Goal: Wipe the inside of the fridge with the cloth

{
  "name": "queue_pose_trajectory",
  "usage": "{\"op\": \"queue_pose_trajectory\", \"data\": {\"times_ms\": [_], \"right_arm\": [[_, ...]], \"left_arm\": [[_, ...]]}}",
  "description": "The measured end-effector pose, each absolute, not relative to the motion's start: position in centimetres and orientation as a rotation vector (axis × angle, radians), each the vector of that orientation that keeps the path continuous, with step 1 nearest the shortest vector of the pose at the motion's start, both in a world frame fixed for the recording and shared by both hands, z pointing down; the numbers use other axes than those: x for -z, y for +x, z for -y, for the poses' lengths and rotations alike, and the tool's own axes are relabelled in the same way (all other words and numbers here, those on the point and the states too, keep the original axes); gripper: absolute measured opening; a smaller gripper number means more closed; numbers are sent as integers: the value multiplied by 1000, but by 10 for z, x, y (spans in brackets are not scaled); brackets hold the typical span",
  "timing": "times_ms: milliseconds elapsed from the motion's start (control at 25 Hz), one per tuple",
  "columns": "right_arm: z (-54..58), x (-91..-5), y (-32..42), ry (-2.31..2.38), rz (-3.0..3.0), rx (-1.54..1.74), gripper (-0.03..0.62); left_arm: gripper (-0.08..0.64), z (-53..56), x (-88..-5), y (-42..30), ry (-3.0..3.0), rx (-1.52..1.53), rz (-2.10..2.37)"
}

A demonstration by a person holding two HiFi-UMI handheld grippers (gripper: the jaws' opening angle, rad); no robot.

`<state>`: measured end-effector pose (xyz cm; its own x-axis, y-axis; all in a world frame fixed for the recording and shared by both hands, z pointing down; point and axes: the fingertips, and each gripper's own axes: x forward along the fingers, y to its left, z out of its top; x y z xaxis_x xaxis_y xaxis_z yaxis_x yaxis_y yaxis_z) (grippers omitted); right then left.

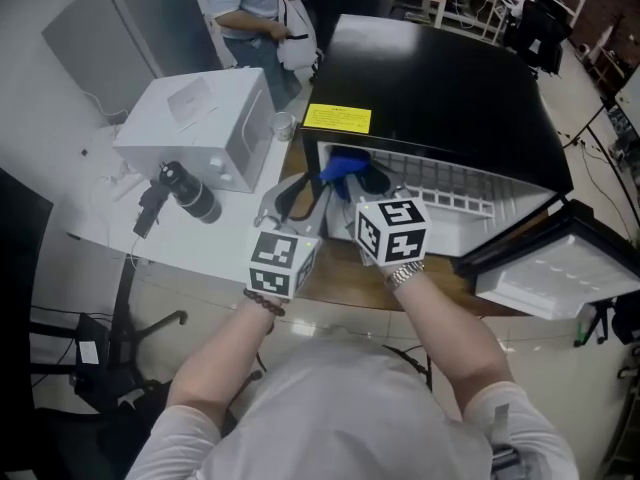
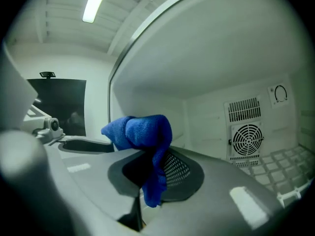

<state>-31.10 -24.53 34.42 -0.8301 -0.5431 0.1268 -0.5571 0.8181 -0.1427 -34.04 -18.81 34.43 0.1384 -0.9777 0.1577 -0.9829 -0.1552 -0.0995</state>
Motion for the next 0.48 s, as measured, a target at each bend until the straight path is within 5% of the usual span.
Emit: {"op": "queue_pose_trajectory", "data": {"times_ms": [480], "right_arm": [[280,-349,-317,1016,2891,-223,44]], "left_arm": [[143,194,-349,-339,2364,-279,2016]]}}
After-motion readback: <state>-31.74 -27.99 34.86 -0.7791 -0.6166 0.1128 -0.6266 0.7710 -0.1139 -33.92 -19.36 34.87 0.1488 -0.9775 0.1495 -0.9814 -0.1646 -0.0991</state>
